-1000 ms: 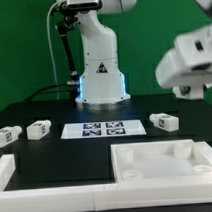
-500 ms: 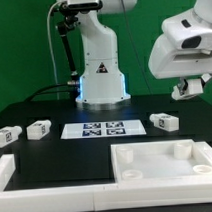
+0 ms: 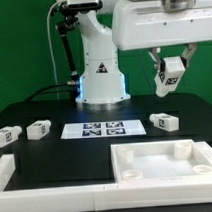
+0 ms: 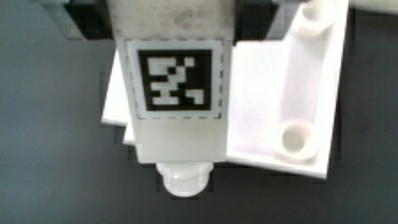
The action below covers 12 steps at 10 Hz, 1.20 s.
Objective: Assemble square table
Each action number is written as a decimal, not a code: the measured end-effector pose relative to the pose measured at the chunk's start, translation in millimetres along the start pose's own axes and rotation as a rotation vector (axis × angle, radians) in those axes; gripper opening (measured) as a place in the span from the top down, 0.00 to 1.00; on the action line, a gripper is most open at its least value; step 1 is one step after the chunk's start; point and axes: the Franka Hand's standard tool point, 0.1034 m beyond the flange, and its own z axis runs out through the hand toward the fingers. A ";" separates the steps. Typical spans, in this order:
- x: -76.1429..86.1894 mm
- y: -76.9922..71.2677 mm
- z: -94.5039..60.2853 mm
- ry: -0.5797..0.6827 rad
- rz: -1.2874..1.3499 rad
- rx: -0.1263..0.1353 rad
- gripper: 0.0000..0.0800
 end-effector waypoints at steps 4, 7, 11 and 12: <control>7.8 1.5 0.2 0.251 -0.001 -0.014 0.64; 32.8 7.9 -0.7 0.484 -0.009 -0.016 0.64; 68.6 13.1 -0.8 0.776 -0.006 -0.033 0.64; 65.7 13.4 3.0 0.786 -0.007 -0.035 0.64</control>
Offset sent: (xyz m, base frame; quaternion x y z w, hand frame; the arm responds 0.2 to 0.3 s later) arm 0.0000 0.0000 0.0000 0.0000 0.1296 0.0000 0.9916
